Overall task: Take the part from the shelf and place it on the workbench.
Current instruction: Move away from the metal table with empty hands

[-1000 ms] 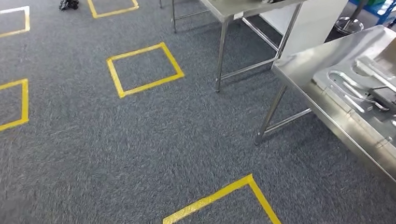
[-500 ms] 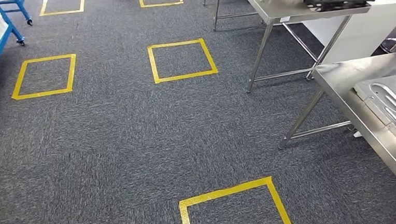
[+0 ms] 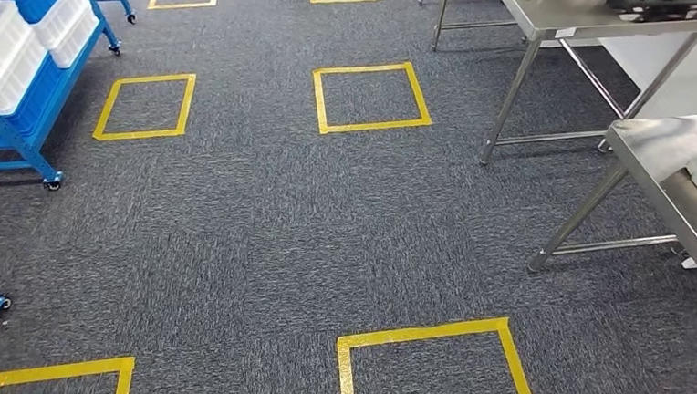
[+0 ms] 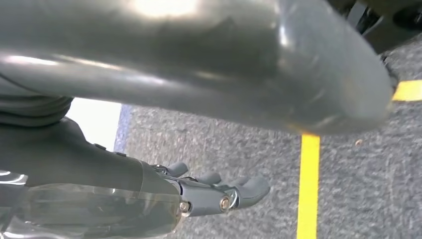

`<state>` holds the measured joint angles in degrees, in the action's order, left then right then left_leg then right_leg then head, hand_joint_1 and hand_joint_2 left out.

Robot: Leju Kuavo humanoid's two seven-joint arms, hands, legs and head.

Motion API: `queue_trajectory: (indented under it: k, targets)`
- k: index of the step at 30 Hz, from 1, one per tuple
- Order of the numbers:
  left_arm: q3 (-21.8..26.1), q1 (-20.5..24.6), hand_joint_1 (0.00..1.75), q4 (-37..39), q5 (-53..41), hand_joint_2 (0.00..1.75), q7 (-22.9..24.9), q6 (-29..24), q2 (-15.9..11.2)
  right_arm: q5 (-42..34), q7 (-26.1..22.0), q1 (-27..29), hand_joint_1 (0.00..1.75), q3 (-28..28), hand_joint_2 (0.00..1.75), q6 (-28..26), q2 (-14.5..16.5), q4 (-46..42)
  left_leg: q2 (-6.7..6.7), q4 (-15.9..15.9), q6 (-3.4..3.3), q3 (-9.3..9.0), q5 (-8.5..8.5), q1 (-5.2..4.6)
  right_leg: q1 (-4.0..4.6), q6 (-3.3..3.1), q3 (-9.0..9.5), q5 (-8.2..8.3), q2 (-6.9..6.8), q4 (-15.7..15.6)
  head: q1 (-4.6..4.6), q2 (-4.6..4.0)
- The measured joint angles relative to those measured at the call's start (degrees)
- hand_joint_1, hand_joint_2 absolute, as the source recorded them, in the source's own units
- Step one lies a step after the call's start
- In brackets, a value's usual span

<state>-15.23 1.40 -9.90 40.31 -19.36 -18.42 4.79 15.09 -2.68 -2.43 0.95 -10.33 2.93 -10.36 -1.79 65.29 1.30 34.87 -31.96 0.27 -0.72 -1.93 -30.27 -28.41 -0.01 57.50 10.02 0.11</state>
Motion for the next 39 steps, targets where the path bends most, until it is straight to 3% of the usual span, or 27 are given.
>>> queue_trajectory:
  k: [2, 3, 4, 6, 8, 9, 11, 12, 14, 16, 17, 18, 19, 20, 22, 24, 25, 27, 29, 31, 32, 33, 34, 35, 37, 39]
  targets:
    - [-0.4, 0.0, 0.0, 0.0, -0.3, 0.0, 0.2, 0.4, 0.0, -0.2, 0.4, 0.2, 0.0, 0.0, 0.0, 0.1, -0.1, 0.0, 0.91, 7.3, 0.3, 3.24, -3.22, 0.15, 0.32, -0.22, -0.43, 0.12, -1.59, 0.0, -0.01, 0.0]
    - [-0.6, -0.1, 0.0, 0.0, -0.4, 0.0, 0.3, 0.5, 0.0, -0.3, 0.6, 0.3, 0.0, 0.0, 0.0, 0.2, -0.1, 0.0, 1.1, 8.8, 0.34, 3.74, -3.44, 0.2, 0.46, -0.25, -0.58, 0.17, -2.37, 0.0, -0.01, 0.01]
    - [-0.8, -0.2, 0.0, 0.0, -0.4, 0.0, 0.4, 0.7, 0.0, -0.5, 0.8, 0.3, 0.0, 0.0, 0.0, 0.2, -0.1, 0.0, 1.32, 8.0, 0.29, 3.04, -2.59, 0.21, 0.56, -0.24, -0.65, 0.22, -3.09, 0.0, -0.01, 0.0]
    - [-1.0, -0.3, 0.0, 0.0, -0.9, 0.0, 0.5, 0.8, 0.0, -0.8, 1.0, 0.3, 0.0, 0.0, 0.0, 0.2, -0.1, 0.0, 2.82, 0.4, -0.17, -1.46, 0.93, 0.11, 0.71, -0.14, -0.55, 0.28, -4.37, 0.1, -0.01, 0.01]
    - [-1.6, -0.1, 0.0, 0.0, -1.9, 0.0, 0.3, 0.6, -0.1, -1.0, 1.3, 0.4, 0.0, 0.0, 0.0, 0.2, -0.1, 0.0, 4.79, -6.6, -0.96, -5.15, 3.09, -0.32, 0.96, 0.27, -0.47, 0.31, -5.51, 0.2, 0.0, 0.01]
    - [-1.9, -0.1, 0.0, 0.0, -2.3, 0.0, 0.2, 0.5, -0.2, -1.1, 1.3, 0.4, 0.0, -0.1, 0.0, 0.1, -0.1, 0.0, 5.29, -8.1, -1.33, -5.75, 3.36, -0.55, 1.02, 0.56, -0.46, 0.35, -6.0, 0.2, 0.0, 0.01]
    - [-2.4, -0.2, 0.0, 0.0, -2.5, 0.0, 0.1, 0.4, -0.2, -1.1, 1.4, 0.3, 0.0, -0.1, 0.0, 0.1, -0.1, 0.0, 4.37, -8.6, -1.95, -5.6, 3.71, -0.66, 1.03, 1.19, -0.42, 0.47, -6.88, 0.1, -0.01, 0.01]
    - [-2.5, -0.3, 0.0, 0.0, -2.6, 0.0, 0.1, 0.4, -0.3, -1.1, 1.4, 0.2, 0.0, -0.1, 0.0, 0.0, -0.1, 0.0, 3.87, -9.0, -2.25, -5.68, 4.07, -0.54, 0.94, 1.51, -0.44, 0.24, -6.55, 0.4, -0.02, 0.01]
    - [-2.6, -0.2, 0.0, 0.0, -2.8, 0.0, 0.1, 0.4, -0.3, -1.1, 1.4, 0.3, 0.0, -0.1, 0.0, 0.0, -0.1, 0.0, 2.76, -9.7, -2.93, -5.71, 4.81, -0.2, 0.69, 2.06, -1.8, -2.06, -3.86, 3.5, -0.03, 0.01]
    - [-2.7, -0.2, 0.0, 0.1, -3.0, 0.0, 0.1, 0.4, -0.3, -1.1, 1.5, 0.5, 0.0, -0.1, 0.0, 0.0, -0.1, 0.0, 1.5, -9.8, -3.38, -5.3, 4.86, -0.21, 0.26, 2.42, -5.24, -5.71, -0.92, 10.7, -0.03, 0.01]
    - [-2.9, -0.1, 0.0, 0.1, -3.1, 0.0, 0.1, 0.3, -0.3, -1.1, 1.5, 0.6, 0.0, -0.1, 0.0, 0.1, -0.1, 0.0, 0.8, -9.8, -3.48, -5.19, 4.74, -0.27, 0.12, 2.58, -7.02, -6.77, -0.46, 14.2, -0.03, 0.0]
    - [-3.0, -0.2, 0.0, 0.1, -3.2, 0.0, 0.0, 0.3, -0.3, -1.1, 1.5, 0.7, 0.0, -0.1, 0.0, 0.1, -0.1, 0.0, 0.06, -9.8, -3.5, -5.24, 4.57, -0.31, -0.01, 2.73, -8.12, -6.8, -0.29, 16.2, -0.03, 0.0]
    - [-3.2, -0.3, 0.0, 0.1, -3.2, 0.0, 0.0, 0.3, -0.3, -1.1, 1.5, 0.8, 0.0, -0.1, 0.0, 0.1, -0.1, 0.0, -0.67, -9.8, -3.42, -5.44, 4.42, -0.31, -0.13, 2.86, -8.19, -5.71, -0.2, 16.1, -0.03, 0.0]
    - [-3.4, -0.4, 0.0, 0.1, -3.2, 0.0, 0.0, 0.3, -0.3, -1.1, 1.5, 0.9, 0.0, -0.1, 0.0, 0.1, -0.1, 0.0, -1.39, -9.6, -3.21, -5.76, 4.3, -0.27, -0.3, 2.97, -7.13, -3.68, 0.08, 13.6, -0.03, 0.0]
    - [-3.7, -0.4, 0.0, 0.1, -3.2, 0.0, 0.0, 0.2, -0.3, -1.1, 1.5, 1.2, 0.0, -0.1, 0.0, 0.1, -0.1, 0.1, -2.66, -9.0, -2.58, -6.06, 3.97, -0.21, -0.72, 3.12, -3.84, 0.3, 2.62, 6.0, -0.04, -0.01]
    - [-3.9, -0.2, 0.0, 0.1, -3.4, 0.0, 0.1, -0.2, -0.3, -1.2, 1.4, 1.4, 0.0, -0.1, 0.0, 0.1, -0.1, 0.3, -3.85, -8.2, -1.77, -5.43, 3.76, -0.07, -0.92, 2.93, -2.35, 1.34, 5.22, 1.9, -0.02, 0.0]
    - [-4.0, -0.1, 0.0, 0.1, -3.5, 0.0, 0.2, -0.4, -0.3, -1.3, 1.4, 1.4, 0.0, -0.2, 0.0, 0.0, -0.1, 0.4, -4.49, -8.0, -1.35, -5.04, 3.72, 0.06, -0.83, 2.68, -2.33, 0.97, 5.58, 1.7, -0.01, 0.01]
    - [-4.2, -0.1, 0.0, 0.1, -3.9, 0.0, 0.2, -0.7, -0.4, -1.5, 1.4, 1.3, 0.0, -0.2, 0.0, -0.2, -0.1, 0.4, -5.17, -7.8, -0.65, -4.69, 3.56, 0.29, -0.74, 1.9, -1.99, 0.76, 4.08, 1.3, 0.01, 0.01]
    - [-4.5, -0.1, 0.0, 0.1, -4.2, 0.0, 0.2, -0.7, -0.4, -1.6, 1.4, 1.4, 0.0, -0.2, 0.0, -0.4, 0.0, 0.4, -2.83, -5.0, -0.2, -3.42, 1.99, 0.24, -0.78, 0.94, -1.27, 0.56, 2.32, 0.7, 0.02, 0.0]
    - [-4.8, 0.0, 0.0, 0.1, -4.3, 0.0, 0.2, -0.8, -0.4, -1.7, 1.4, 1.6, 0.0, -0.2, 0.0, -0.4, 0.0, 0.4, 0.25, 2.1, 0.07, 0.38, -1.12, 0.32, -0.47, 0.28, -0.79, 0.19, 0.56, 0.5, 0.03, -0.01]
    - [-5.0, 0.1, 0.0, 0.1, -4.3, 0.0, 0.2, -0.8, -0.4, -1.7, 1.4, 1.6, 0.0, -0.2, 0.0, -0.4, 0.0, 0.4, 0.85, 5.9, 0.19, 2.61, -2.36, 0.41, -0.27, 0.13, -0.64, -0.02, -0.31, 0.5, 0.03, 0.0]
    - [-5.1, 0.0, 0.0, 0.1, -4.3, 0.0, 0.2, -0.8, -0.4, -1.7, 1.4, 1.6, 0.0, -0.2, 0.0, -0.4, 0.0, 0.4, 1.11, 8.3, 0.26, 4.16, -2.68, 0.48, -0.12, 0.06, -0.45, -0.24, -1.12, 0.5, 0.02, 0.01]
    - [-5.1, -0.1, 0.0, 0.1, -4.3, 0.0, 0.2, -0.8, -0.4, -1.7, 1.4, 1.5, 0.0, -0.2, 0.0, -0.4, 0.0, 0.4, 1.26, 8.7, 0.27, 4.68, -1.93, 0.49, -0.01, 0.05, -0.2, -0.47, -1.86, 0.5, 0.02, 0.01]
    - [-5.1, -0.1, 0.0, 0.2, -4.3, 0.0, 0.2, -0.8, -0.4, -1.7, 1.4, 1.4, 0.0, -0.2, 0.0, -0.4, 0.0, 0.4, 1.46, 6.6, 0.2, 3.94, -0.12, 0.48, 0.06, 0.09, 0.15, -0.73, -2.54, 0.5, 0.02, 0.01]
    - [-5.2, -0.2, 0.0, 0.2, -4.3, 0.0, 0.2, -0.8, -0.4, -1.7, 1.3, 1.4, 0.0, -0.2, 0.0, -0.4, 0.0, 0.4, 3.09, -1.1, -0.26, 0.31, 3.99, 0.17, 0.19, 0.36, 0.98, -1.32, -3.82, 0.5, 0.01, -0.01]
    - [-5.3, 0.0, 0.0, 0.1, -4.3, 0.0, 0.2, -0.8, -0.5, -1.7, 1.3, 1.3, 0.0, -0.2, 0.0, -0.4, 0.0, 0.4, 4.54, -6.2, -0.95, -2.13, 5.6, -0.37, 0.32, 0.92, 1.45, -1.83, -4.79, 0.6, 0.01, 0.0]
